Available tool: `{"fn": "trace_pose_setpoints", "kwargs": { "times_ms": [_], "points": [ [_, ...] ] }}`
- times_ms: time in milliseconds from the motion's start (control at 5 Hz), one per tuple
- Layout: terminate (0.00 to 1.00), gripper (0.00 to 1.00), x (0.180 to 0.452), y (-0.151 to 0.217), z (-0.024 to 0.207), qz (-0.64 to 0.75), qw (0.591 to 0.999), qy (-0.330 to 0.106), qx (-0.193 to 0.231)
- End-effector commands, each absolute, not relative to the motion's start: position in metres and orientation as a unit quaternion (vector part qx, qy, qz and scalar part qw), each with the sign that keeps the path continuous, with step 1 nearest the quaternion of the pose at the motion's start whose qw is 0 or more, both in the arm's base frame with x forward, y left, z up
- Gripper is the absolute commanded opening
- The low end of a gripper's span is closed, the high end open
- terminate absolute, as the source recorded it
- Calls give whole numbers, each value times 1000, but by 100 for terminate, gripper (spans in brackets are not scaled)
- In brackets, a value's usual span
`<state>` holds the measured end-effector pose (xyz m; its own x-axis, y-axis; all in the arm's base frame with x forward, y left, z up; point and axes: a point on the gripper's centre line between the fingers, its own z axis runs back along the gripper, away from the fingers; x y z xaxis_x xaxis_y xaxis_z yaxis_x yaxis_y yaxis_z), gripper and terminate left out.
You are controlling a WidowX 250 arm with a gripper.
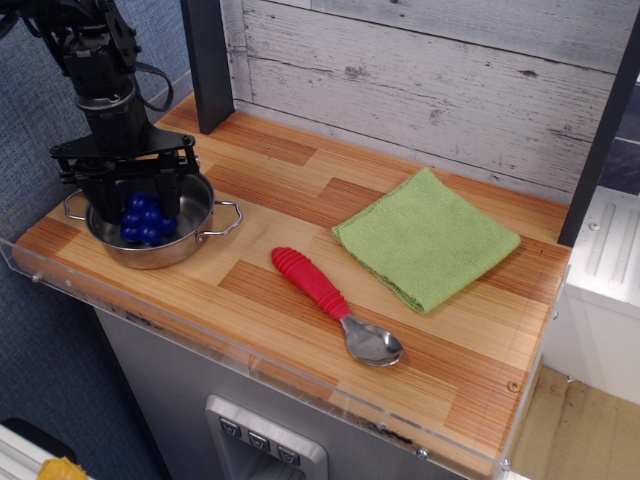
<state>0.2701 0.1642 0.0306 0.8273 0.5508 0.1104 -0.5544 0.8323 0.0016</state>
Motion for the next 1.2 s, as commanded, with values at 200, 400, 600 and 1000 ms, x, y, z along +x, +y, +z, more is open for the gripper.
{"fn": "trace_pose_setpoints", "kwargs": {
  "times_ms": [200, 400, 600, 1000],
  "points": [
    [0, 100, 276, 164, 77, 303, 949, -89, 19],
    [0, 100, 290, 159, 100, 295, 950, -84, 54],
    [0, 100, 315, 159, 122, 283, 952, -103, 51],
    [0, 100, 359, 146, 155, 187, 970, -149, 28]
  ]
}}
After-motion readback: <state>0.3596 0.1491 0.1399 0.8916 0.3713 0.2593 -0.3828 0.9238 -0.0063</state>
